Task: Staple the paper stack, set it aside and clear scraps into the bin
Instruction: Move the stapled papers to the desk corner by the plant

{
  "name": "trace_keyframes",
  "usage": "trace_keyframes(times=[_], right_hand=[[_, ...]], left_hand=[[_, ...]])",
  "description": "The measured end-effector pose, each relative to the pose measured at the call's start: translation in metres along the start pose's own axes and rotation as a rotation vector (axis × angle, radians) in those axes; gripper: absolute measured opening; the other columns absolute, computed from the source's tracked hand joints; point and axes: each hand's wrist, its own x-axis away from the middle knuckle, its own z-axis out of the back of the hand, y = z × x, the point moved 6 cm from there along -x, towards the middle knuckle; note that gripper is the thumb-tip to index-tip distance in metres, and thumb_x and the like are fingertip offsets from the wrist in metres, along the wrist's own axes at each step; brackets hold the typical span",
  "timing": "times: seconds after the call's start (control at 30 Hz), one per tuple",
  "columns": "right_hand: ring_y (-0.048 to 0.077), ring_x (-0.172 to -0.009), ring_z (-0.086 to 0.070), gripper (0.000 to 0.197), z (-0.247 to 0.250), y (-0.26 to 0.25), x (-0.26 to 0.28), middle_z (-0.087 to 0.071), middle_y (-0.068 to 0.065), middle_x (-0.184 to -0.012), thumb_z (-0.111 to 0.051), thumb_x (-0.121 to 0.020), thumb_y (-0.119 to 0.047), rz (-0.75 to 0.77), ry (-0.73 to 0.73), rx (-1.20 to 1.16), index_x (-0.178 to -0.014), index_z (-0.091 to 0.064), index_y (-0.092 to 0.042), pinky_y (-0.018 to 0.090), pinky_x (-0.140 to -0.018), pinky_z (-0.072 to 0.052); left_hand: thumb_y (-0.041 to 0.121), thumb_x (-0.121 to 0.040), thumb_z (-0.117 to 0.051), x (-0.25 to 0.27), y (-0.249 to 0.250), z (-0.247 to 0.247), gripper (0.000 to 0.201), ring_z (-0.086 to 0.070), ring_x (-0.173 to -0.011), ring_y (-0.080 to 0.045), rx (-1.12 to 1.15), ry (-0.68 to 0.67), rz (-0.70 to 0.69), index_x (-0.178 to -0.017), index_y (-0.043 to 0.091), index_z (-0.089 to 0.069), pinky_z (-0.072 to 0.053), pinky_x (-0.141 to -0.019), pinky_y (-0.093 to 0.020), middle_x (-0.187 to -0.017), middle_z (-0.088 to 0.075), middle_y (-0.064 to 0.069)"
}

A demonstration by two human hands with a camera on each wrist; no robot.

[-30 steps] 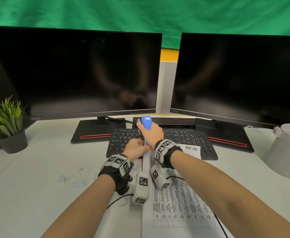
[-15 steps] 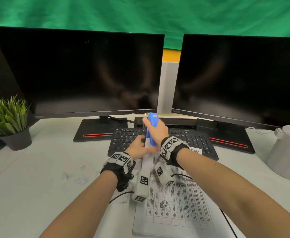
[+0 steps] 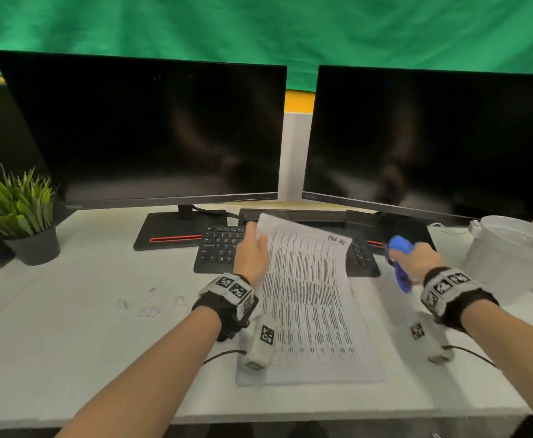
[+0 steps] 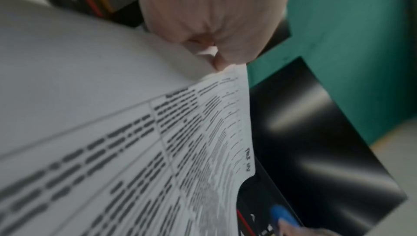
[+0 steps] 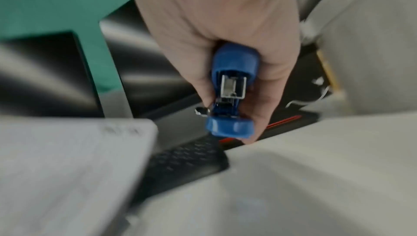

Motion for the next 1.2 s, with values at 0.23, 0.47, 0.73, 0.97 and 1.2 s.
trace_keyframes(times=[0.23,0.47,0.73,0.97,1.2], right_hand=[[0.023,-0.083,-0.062,0.023,0.005,0.033,0.023,-0.065,0.009,-0.093,-0.043,-0.093,-0.02,0.139,-0.055,0.687,-0.105,-0.062,-0.014,0.024,-0.077,-0.05],[0.016,-0.076,-0.06,0.026,-0.002,0.024,0.025,-0.058,0.002,-0.085,-0.049,-0.089,-0.028,0.164,-0.022,0.869,-0.11,-0.059,-0.018,0.027,-0.073,-0.051],[0.039,-0.124,-0.042,0.059,-0.03,-0.072,0.067,-0.04,0.019,-0.134,-0.061,-0.083,-0.032,0.332,0.194,0.75,-0.134,-0.037,-0.013,0.053,-0.101,-0.036],[0.03,-0.121,-0.045,0.046,-0.155,-0.184,0.177,-0.042,0.01,-0.133,-0.047,-0.092,-0.031,0.856,-0.191,0.597,-0.136,-0.04,-0.023,0.049,-0.099,-0.038],[0.025,-0.146,-0.016,0.054,-0.291,-0.23,0.314,-0.012,0.002,-0.161,-0.035,-0.099,-0.026,1.26,-0.82,0.645,-0.15,-0.021,-0.017,0.049,-0.116,-0.021]], left_hand=[[0.023,-0.102,-0.035,0.017,0.053,0.078,0.019,-0.059,-0.071,-0.023,0.168,0.222,-0.209,-0.114,0.01,-0.042,-0.052,-0.065,-0.033,-0.088,-0.061,-0.01],[0.021,-0.095,-0.044,-0.01,0.002,0.243,0.021,-0.058,-0.086,-0.014,0.116,0.403,0.039,-0.115,0.014,-0.046,-0.051,-0.071,-0.031,-0.097,-0.057,0.002],[0.022,-0.085,-0.046,-0.006,-0.139,0.416,0.044,-0.057,-0.111,-0.033,-0.179,0.444,0.277,-0.127,0.01,-0.051,-0.043,-0.101,-0.055,-0.125,-0.06,-0.013],[0.009,-0.096,-0.043,0.016,-0.181,0.445,0.035,-0.054,-0.116,-0.036,-0.351,0.354,0.395,-0.129,-0.001,-0.049,-0.039,-0.105,-0.053,-0.126,-0.058,-0.019],[0.014,-0.099,-0.038,0.015,-0.184,0.416,0.031,-0.052,-0.116,-0.042,-0.627,0.287,0.429,-0.127,0.002,-0.042,-0.039,-0.091,-0.043,-0.126,-0.052,-0.027]])
